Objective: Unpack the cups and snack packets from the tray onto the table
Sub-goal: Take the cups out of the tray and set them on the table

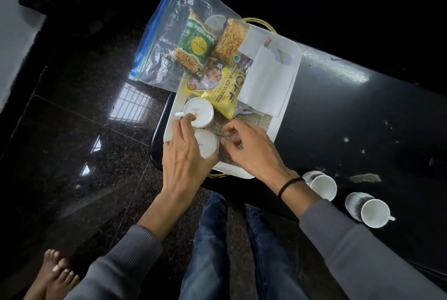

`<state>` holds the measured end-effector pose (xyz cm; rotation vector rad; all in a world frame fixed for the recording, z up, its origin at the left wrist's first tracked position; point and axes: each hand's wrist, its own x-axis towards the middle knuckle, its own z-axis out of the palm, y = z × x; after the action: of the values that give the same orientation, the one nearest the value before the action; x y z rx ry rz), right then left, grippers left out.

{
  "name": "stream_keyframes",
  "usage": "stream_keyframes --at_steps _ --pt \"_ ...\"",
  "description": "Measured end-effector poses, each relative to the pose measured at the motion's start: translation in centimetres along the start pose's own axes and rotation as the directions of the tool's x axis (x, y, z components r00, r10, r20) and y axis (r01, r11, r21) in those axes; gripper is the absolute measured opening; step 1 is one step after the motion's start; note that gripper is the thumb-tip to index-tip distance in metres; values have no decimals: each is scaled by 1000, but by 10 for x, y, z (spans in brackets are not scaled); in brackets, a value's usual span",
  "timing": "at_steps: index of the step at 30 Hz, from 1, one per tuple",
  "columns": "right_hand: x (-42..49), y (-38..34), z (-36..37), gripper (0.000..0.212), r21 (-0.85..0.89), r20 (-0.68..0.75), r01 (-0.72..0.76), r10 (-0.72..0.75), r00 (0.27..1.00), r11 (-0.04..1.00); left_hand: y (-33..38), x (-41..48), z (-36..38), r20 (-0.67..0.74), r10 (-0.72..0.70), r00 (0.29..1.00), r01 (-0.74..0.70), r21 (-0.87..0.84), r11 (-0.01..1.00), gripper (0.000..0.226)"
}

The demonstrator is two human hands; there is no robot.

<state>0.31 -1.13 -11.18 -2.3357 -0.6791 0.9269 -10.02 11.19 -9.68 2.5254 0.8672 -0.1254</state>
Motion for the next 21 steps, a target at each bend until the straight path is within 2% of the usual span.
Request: stream_keyframes --at_steps 7,11,15,17,19,21 --pt "-14 8 -8 18 173 -52 -64 74 996 983 19 -8 -18 -3 55 998 -55 -107 993 96" --pt "-23 24 -21 16 369 -113 -111 163 980 923 38 -1 -22 42 99 994 -88 -210 974 102" --pt "-33 44 -46 21 614 -97 -99 199 975 783 58 14 -19 180 -1 984 77 -416 906 103" --pt "-38 56 -59 23 717 -70 -81 188 980 692 72 22 -12 244 4 970 112 -462 880 97" --pt "-45 69 -69 23 767 -50 -76 177 983 637 86 27 -1 290 20 957 133 -500 856 87" --pt "-51 84 -79 25 776 -30 -89 177 984 624 100 32 10 332 11 943 174 -520 836 75"
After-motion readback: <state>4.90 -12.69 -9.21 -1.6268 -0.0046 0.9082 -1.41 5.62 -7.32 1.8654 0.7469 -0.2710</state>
